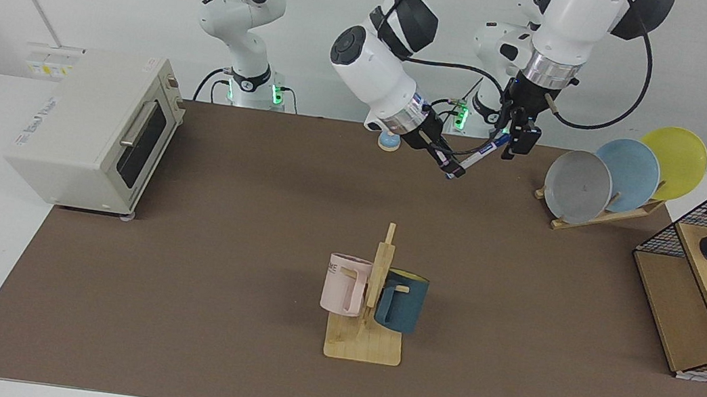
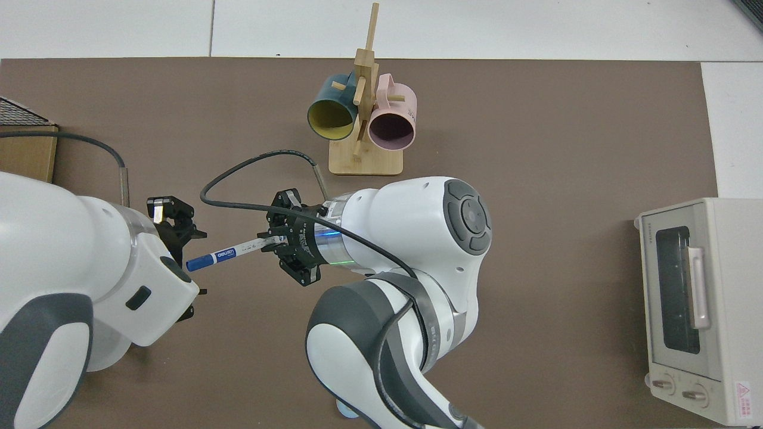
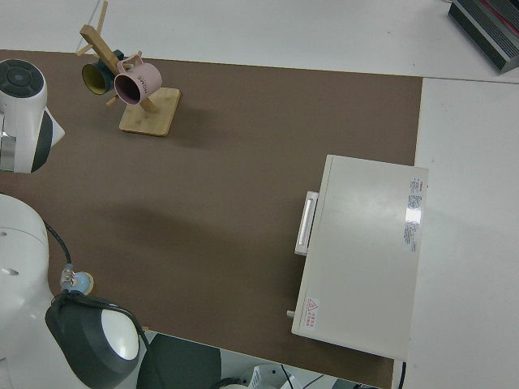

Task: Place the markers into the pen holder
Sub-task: 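Close the left gripper on the marker's end held by the right gripper, then open the right gripper while the left gripper pulls the marker away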

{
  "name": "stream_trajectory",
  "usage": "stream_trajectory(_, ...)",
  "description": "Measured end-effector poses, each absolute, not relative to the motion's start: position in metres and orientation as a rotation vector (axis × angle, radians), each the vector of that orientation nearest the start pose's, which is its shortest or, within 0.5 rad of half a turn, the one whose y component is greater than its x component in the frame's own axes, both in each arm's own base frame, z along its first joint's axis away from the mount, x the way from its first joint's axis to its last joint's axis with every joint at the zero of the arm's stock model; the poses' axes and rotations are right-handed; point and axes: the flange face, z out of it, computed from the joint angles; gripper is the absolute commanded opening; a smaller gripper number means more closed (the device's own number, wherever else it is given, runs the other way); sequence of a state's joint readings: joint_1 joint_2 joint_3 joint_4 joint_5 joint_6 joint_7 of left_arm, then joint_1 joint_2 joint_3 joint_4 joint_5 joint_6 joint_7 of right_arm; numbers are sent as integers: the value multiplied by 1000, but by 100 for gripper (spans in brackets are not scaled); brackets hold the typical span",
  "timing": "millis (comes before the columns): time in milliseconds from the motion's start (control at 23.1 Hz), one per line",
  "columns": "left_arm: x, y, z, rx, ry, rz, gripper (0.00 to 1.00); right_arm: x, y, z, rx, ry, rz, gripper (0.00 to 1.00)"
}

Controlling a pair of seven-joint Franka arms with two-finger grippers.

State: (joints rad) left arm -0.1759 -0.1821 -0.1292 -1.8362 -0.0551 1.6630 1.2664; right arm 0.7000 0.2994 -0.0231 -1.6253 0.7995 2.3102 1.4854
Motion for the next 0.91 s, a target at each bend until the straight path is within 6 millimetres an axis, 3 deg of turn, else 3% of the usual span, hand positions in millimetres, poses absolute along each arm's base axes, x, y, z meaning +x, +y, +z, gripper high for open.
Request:
stream_trajectory(130, 476, -161, 602, -2238, 2238, -34, 13, 524, 441, 495, -1987, 1429, 547, 0)
stream_trajectory(260, 476, -162, 602, -2228, 2244, -34, 0, 524, 441, 494, -1987, 1430, 547, 0)
stream_trajectory(564, 477, -163, 606, -2185, 2233, -47, 0, 525, 441, 496, -1970, 1447, 554, 0)
stream_trajectory(607, 477, -164, 606, -2181, 2233, -47, 0, 525, 441, 496, -1970, 1447, 554, 26)
stream_trajectory(650, 477, -164, 606, -2178, 2233, -46, 0, 525, 441, 496, -1970, 1447, 554, 84)
stream_trajectory(694, 477, -164, 606, -2177, 2233, -46, 0, 525, 441, 496, -1969, 1447, 554, 100)
stream_trajectory(910, 478, -162, 607, -2169, 2233, -53, 0, 523, 444, 496, -1974, 1442, 557, 100)
